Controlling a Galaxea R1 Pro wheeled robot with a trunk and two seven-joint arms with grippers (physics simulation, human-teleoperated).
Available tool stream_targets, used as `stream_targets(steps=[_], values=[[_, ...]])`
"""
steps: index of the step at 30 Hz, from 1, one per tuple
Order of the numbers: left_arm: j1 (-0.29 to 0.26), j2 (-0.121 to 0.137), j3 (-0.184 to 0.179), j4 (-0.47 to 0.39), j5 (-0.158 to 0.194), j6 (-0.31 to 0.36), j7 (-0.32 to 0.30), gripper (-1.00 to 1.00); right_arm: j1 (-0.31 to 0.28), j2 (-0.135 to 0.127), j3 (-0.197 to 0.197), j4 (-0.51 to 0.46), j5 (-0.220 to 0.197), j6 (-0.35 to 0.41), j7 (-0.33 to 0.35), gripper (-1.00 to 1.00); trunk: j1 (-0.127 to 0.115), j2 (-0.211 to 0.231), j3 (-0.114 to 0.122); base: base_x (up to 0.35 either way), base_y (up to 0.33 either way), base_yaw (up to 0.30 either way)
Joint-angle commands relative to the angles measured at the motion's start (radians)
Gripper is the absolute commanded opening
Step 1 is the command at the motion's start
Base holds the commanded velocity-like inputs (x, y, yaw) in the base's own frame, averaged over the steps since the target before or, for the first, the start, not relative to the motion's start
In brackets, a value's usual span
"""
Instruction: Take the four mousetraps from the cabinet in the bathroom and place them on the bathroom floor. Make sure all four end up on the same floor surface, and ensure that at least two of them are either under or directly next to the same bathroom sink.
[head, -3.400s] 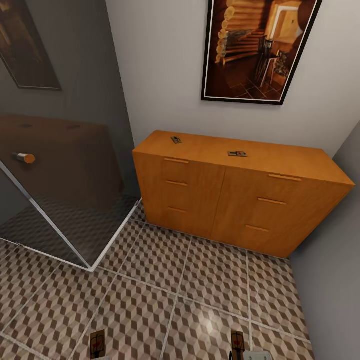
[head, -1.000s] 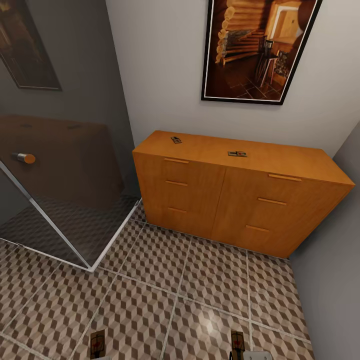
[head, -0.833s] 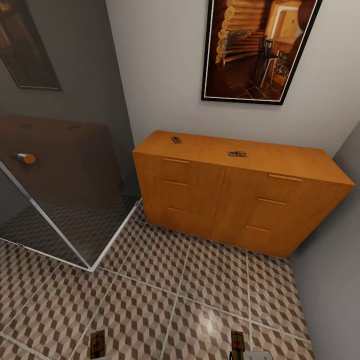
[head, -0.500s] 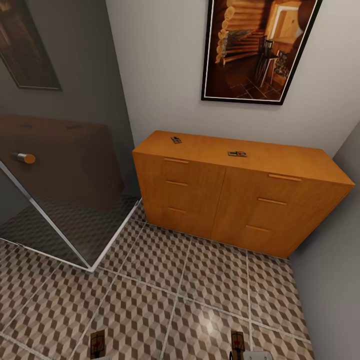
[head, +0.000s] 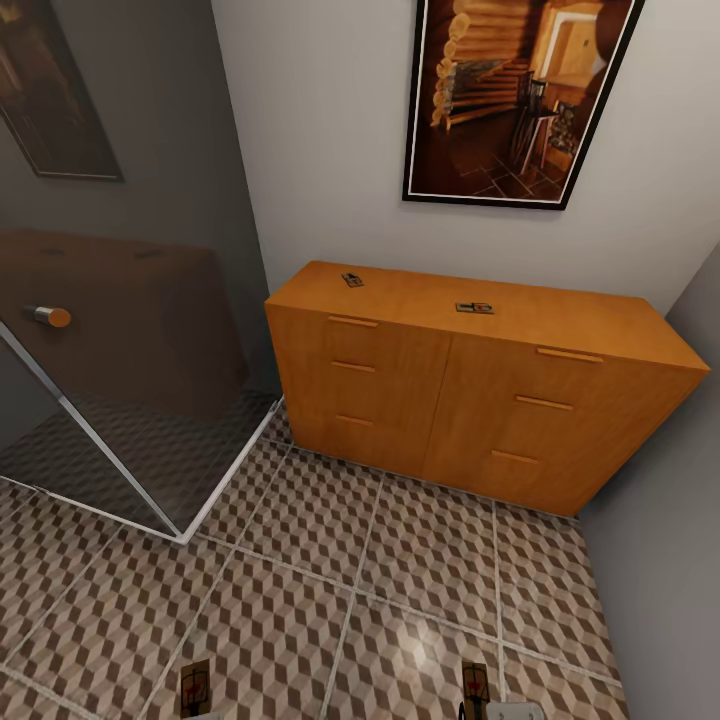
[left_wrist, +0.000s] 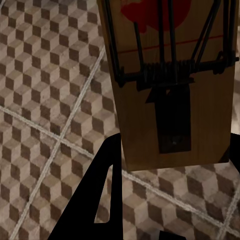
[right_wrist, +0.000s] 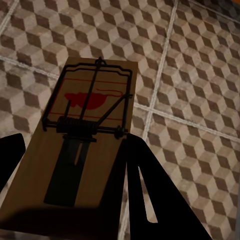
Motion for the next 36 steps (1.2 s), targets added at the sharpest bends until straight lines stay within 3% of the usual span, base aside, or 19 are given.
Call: stream_targets(steps=[1, 36], values=[[-0.001, -0.001, -0.008, 0.003, 0.000, -0.003, 0.008, -1.00, -0.001, 0.000, 0.003, 0.001, 0.007, -0.001, -0.005, -1.00, 0.000, 0.000, -0.001, 0.000, 0.000, 0.000], [-0.001, -0.001, -0.008, 0.003, 0.000, -0.003, 0.008, -1.00, 0.000, 0.000, 0.003, 0.001, 0.007, -0.001, -0.005, -1.00, 0.000, 0.000, -0.001, 0.000, 0.000, 0.000]])
